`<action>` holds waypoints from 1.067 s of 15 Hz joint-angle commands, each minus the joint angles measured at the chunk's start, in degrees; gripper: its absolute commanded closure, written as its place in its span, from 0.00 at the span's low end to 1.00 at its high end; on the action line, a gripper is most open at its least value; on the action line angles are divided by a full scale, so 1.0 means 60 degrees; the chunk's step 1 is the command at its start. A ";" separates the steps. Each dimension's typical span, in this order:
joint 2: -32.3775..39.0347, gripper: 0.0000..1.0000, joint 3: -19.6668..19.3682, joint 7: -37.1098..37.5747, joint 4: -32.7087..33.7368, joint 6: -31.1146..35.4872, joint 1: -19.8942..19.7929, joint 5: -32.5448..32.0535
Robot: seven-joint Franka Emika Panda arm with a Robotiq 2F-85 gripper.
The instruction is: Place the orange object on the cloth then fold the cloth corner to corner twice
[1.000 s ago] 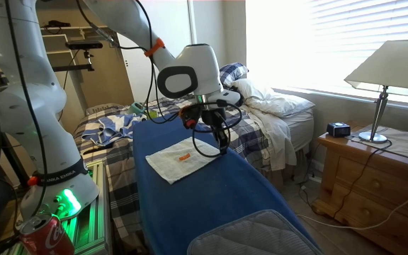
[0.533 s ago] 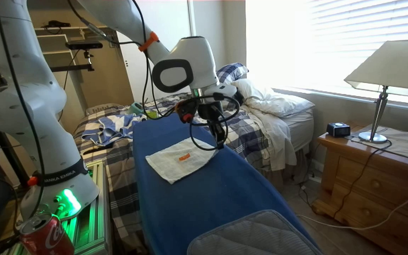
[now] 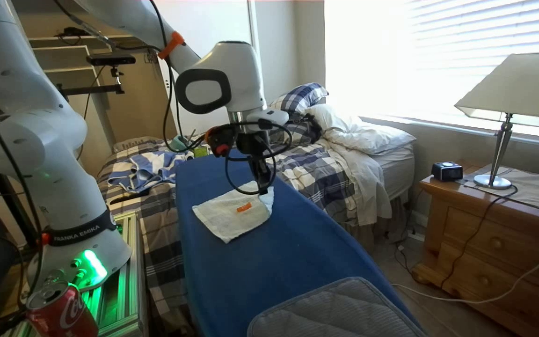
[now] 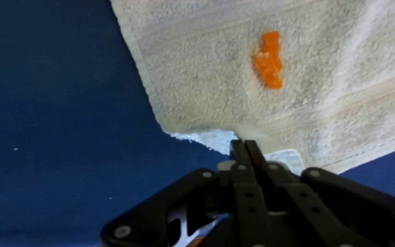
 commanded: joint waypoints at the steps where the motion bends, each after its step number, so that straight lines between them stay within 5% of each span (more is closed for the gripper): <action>1: -0.1199 0.97 -0.0086 -0.0357 -0.0805 -0.0561 0.0208 0.0099; 16: -0.2025 0.97 0.0073 -0.0382 -0.0881 -0.3090 0.1012 0.0127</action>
